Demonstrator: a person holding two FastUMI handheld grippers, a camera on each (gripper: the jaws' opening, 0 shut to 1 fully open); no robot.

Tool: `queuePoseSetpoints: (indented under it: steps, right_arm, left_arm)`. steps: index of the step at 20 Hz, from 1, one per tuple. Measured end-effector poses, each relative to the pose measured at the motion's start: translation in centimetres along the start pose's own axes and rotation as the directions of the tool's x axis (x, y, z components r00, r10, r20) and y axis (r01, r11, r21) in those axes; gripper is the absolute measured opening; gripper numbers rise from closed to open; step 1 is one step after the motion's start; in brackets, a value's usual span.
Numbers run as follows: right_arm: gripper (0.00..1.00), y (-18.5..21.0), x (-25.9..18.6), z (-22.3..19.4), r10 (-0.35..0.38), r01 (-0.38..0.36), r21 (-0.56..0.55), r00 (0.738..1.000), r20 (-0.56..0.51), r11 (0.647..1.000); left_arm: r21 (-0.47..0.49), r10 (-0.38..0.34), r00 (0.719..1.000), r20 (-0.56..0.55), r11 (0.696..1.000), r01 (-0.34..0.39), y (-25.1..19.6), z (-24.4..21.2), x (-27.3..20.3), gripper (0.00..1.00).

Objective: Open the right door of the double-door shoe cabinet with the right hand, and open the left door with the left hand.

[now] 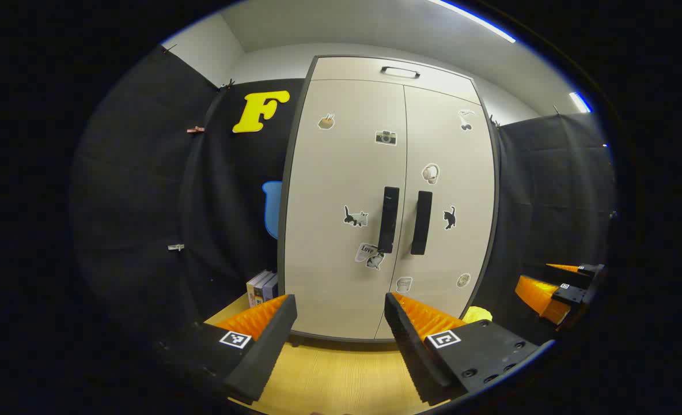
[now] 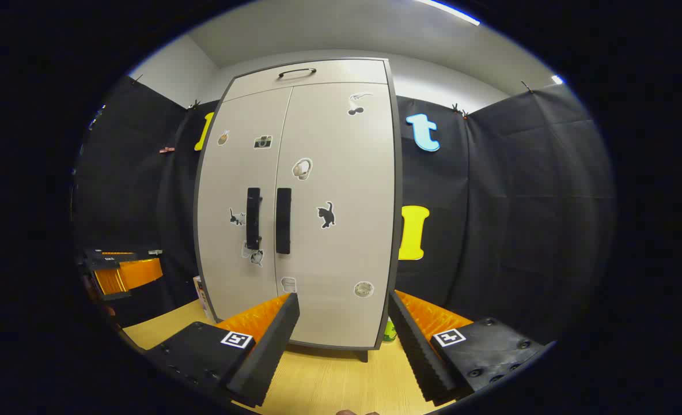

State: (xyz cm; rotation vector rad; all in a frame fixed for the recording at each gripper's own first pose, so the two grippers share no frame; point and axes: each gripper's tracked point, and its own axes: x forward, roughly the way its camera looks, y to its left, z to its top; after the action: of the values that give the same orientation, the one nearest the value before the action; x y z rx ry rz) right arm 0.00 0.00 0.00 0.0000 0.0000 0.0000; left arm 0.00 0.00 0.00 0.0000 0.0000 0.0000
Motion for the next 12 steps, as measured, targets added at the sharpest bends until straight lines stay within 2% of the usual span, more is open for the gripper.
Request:
queuePoseSetpoints:
  steps: [3,7,12]
  right_arm:
    - [0.98,0.8,0.5,-0.4,-0.032,0.032,0.027,0.999,-0.007,0.999]
    - [0.98,2.3,1.2,-0.7,-0.033,0.034,0.036,0.999,-0.028,0.999]
    - [0.98,3.1,1.8,0.0,-0.027,0.027,0.01,1.0,-0.01,1.0]
  left_arm:
    - [0.051,-0.027,0.999,-0.02,0.998,0.028,0.1,-0.4,1.0,0.95]
    - [0.022,-0.047,0.999,-0.023,0.999,0.048,0.4,-0.5,1.4,0.95]
    - [0.02,-0.034,0.999,-0.034,0.999,0.034,1.8,-1.1,1.9,0.95]
